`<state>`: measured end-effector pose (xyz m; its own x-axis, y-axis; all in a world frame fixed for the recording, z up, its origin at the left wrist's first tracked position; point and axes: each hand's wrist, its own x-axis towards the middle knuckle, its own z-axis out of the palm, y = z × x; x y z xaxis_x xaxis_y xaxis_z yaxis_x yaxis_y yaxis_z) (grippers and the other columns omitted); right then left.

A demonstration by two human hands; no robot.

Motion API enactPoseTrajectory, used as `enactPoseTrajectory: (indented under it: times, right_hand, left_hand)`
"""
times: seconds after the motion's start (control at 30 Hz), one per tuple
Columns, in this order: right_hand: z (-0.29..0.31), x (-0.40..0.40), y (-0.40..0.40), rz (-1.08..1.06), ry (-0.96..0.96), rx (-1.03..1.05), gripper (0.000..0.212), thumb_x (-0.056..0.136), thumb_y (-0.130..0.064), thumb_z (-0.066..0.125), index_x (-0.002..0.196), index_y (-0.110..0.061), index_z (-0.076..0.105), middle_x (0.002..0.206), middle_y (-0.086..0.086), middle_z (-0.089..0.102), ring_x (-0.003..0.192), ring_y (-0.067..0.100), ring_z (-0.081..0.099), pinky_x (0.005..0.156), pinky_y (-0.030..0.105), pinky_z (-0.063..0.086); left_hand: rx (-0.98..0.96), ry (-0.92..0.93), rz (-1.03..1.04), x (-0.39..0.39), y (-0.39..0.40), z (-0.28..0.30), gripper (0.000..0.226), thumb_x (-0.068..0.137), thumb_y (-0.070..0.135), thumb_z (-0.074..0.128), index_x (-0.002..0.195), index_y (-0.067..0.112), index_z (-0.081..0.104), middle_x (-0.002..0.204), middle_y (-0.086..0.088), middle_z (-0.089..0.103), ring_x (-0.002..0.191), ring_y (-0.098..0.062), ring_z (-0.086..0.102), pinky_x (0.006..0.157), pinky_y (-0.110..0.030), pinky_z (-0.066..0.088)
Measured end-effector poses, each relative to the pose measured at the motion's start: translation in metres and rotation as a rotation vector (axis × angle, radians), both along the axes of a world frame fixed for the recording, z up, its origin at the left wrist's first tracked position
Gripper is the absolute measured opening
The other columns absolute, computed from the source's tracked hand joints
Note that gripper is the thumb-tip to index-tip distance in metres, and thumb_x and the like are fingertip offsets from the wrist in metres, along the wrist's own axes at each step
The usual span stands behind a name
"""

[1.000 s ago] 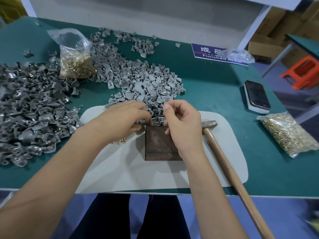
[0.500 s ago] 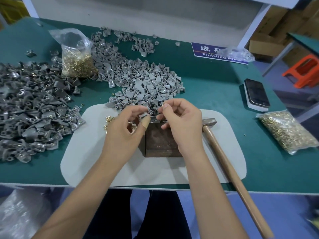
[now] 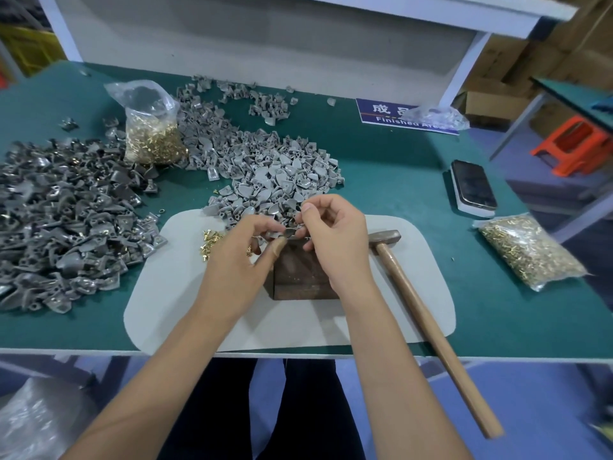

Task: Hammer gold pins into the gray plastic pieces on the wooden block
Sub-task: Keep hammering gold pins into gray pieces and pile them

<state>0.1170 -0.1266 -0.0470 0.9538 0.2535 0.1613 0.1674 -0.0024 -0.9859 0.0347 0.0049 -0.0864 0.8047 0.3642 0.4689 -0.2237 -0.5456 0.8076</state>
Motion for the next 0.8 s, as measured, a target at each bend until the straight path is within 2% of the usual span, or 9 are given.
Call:
enactPoseTrajectory:
  times: [0.07, 0.13, 0.2, 0.23, 0.43, 0.57, 0.63, 0.73, 0.8]
  right_hand:
    - [-0.0002, 0.0002, 0.0, 0.002, -0.002, -0.004, 0.007, 0.093, -0.024, 0.063, 0.089, -0.027, 0.068, 0.08, 0.004, 0.073, 0.062, 0.011, 0.069, 0.051, 0.024, 0.05]
    - [0.0, 0.0003, -0.0001, 0.007, -0.006, -0.018, 0.007, 0.093, -0.024, 0.062, 0.09, -0.027, 0.068, 0.08, 0.002, 0.073, 0.062, 0.011, 0.068, 0.051, 0.023, 0.05]
    - [0.0004, 0.0005, 0.0003, 0.01, -0.012, -0.043, 0.007, 0.094, -0.025, 0.061, 0.092, -0.026, 0.067, 0.08, 0.0, 0.073, 0.062, 0.01, 0.067, 0.051, 0.023, 0.049]
    - [0.0008, 0.0006, 0.0005, 0.011, -0.014, -0.055, 0.007, 0.095, -0.025, 0.061, 0.092, -0.026, 0.067, 0.08, -0.001, 0.073, 0.062, 0.009, 0.067, 0.052, 0.023, 0.049]
    - [0.0034, -0.0017, 0.0007, 0.013, -0.013, -0.078, 0.008, 0.096, -0.024, 0.06, 0.091, -0.025, 0.067, 0.079, -0.002, 0.072, 0.06, 0.009, 0.065, 0.052, 0.024, 0.049]
    - [0.0046, -0.003, -0.0004, 0.014, -0.033, -0.086, 0.009, 0.098, -0.021, 0.059, 0.092, -0.023, 0.066, 0.078, -0.002, 0.071, 0.06, 0.01, 0.065, 0.053, 0.024, 0.049]
    - [0.0052, -0.0026, -0.0003, 0.004, -0.038, -0.09, 0.009, 0.098, -0.022, 0.06, 0.092, -0.023, 0.067, 0.08, 0.001, 0.071, 0.06, 0.011, 0.065, 0.054, 0.024, 0.049]
    - [0.0051, -0.0021, 0.0004, -0.004, -0.05, -0.112, 0.008, 0.097, -0.023, 0.06, 0.093, -0.023, 0.067, 0.082, 0.003, 0.072, 0.06, 0.011, 0.065, 0.056, 0.027, 0.05]
    - [0.0046, -0.0022, 0.0004, -0.004, -0.053, -0.116, 0.008, 0.097, -0.022, 0.06, 0.093, -0.022, 0.067, 0.081, 0.001, 0.072, 0.059, 0.011, 0.065, 0.057, 0.028, 0.05]
  left_hand:
    - [0.002, -0.023, 0.001, 0.0009, 0.0025, -0.002, 0.022, 0.093, 0.016, 0.071, 0.105, 0.033, 0.063, 0.108, 0.018, 0.071, 0.101, -0.012, 0.067, 0.088, -0.044, 0.055]
    - [0.011, -0.029, 0.006, 0.0013, 0.0031, -0.0008, 0.024, 0.095, 0.015, 0.069, 0.102, 0.037, 0.063, 0.11, 0.021, 0.07, 0.107, -0.005, 0.066, 0.092, -0.033, 0.053]
    - [-0.004, -0.038, 0.028, 0.0007, 0.0044, 0.0008, 0.026, 0.098, 0.017, 0.066, 0.101, 0.042, 0.058, 0.112, 0.025, 0.069, 0.109, 0.002, 0.064, 0.091, -0.017, 0.049]
    - [-0.014, -0.044, 0.038, 0.0004, 0.0052, 0.0011, 0.027, 0.099, 0.017, 0.063, 0.103, 0.043, 0.057, 0.113, 0.025, 0.069, 0.109, 0.002, 0.064, 0.09, -0.014, 0.048]
    - [0.062, -0.057, 0.021, 0.0004, 0.0045, 0.003, 0.022, 0.099, 0.015, 0.063, 0.109, 0.034, 0.063, 0.106, 0.021, 0.065, 0.104, 0.0, 0.061, 0.091, -0.021, 0.05]
    - [0.187, -0.091, 0.033, 0.0008, 0.0039, 0.0033, 0.022, 0.096, 0.005, 0.065, 0.111, 0.019, 0.072, 0.109, 0.006, 0.062, 0.109, 0.005, 0.053, 0.095, -0.011, 0.039]
    - [0.206, -0.105, 0.031, -0.0002, 0.003, 0.0048, 0.028, 0.097, 0.001, 0.062, 0.119, 0.014, 0.073, 0.112, 0.0, 0.06, 0.108, 0.001, 0.052, 0.097, -0.012, 0.039]
    - [0.207, -0.076, 0.011, -0.0012, -0.0001, 0.0074, 0.036, 0.1, 0.006, 0.058, 0.133, 0.019, 0.063, 0.111, 0.003, 0.062, 0.102, -0.005, 0.056, 0.093, -0.015, 0.043]
    - [0.117, -0.008, 0.024, -0.002, -0.0023, 0.0073, 0.037, 0.1, 0.015, 0.059, 0.133, 0.031, 0.053, 0.107, 0.013, 0.064, 0.097, 0.002, 0.058, 0.086, -0.012, 0.044]
